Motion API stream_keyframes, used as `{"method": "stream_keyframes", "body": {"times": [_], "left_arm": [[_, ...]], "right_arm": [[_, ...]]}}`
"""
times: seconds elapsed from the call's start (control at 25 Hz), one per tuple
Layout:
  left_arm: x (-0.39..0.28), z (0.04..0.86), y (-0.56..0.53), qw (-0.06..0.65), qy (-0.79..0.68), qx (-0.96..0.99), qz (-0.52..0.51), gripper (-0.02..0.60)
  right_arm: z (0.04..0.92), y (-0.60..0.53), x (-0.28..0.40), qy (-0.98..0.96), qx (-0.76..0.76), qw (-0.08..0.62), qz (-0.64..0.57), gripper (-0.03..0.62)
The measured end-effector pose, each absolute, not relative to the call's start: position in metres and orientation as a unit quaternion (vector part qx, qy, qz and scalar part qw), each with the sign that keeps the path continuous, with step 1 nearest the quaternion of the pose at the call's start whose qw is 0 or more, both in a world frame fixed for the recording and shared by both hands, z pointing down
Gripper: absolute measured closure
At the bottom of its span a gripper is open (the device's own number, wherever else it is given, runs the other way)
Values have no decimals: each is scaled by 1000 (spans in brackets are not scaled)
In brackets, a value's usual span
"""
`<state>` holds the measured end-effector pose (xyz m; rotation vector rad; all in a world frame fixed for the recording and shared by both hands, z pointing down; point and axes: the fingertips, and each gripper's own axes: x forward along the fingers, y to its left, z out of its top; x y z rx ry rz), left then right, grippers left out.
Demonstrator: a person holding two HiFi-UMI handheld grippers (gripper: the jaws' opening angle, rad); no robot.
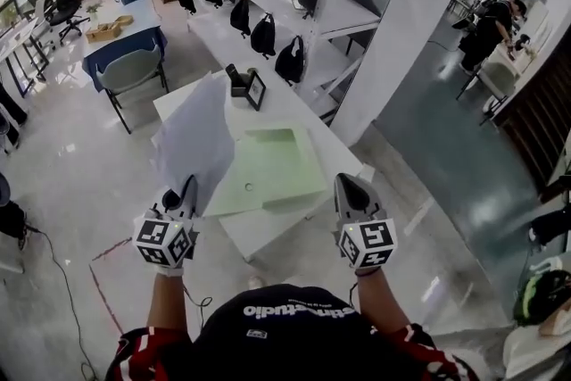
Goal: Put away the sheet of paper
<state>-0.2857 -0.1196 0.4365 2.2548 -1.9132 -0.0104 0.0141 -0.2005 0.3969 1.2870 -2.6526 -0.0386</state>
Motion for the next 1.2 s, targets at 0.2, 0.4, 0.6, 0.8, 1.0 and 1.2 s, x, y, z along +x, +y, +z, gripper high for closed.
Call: {"method": "stream_keyframes", "body": {"times": [0.2,0.4,0.6,0.8,1.0,1.2], "left_arm": [[-287,445,-142,105,-633,767,-7,575],[-286,452,-162,118,-624,772,-11,575],[-276,459,-181,137,-611,780,-11,575],[-276,477,-204,165,-601,782,-20,575],[-276,501,-219,198,-593,780,-24,575],[-269,527,-234,251,-572,780,-46,575]], "right_arm": [[401,-214,16,-891,444,100,-10,595],[408,-227,14,-890,444,101,-5,595],[407,-246,11,-895,436,96,-4,595],[408,-267,3,-899,427,95,-10,595],[409,-278,4,-898,429,95,-7,595],[417,-287,8,-896,432,105,-3,595]]}}
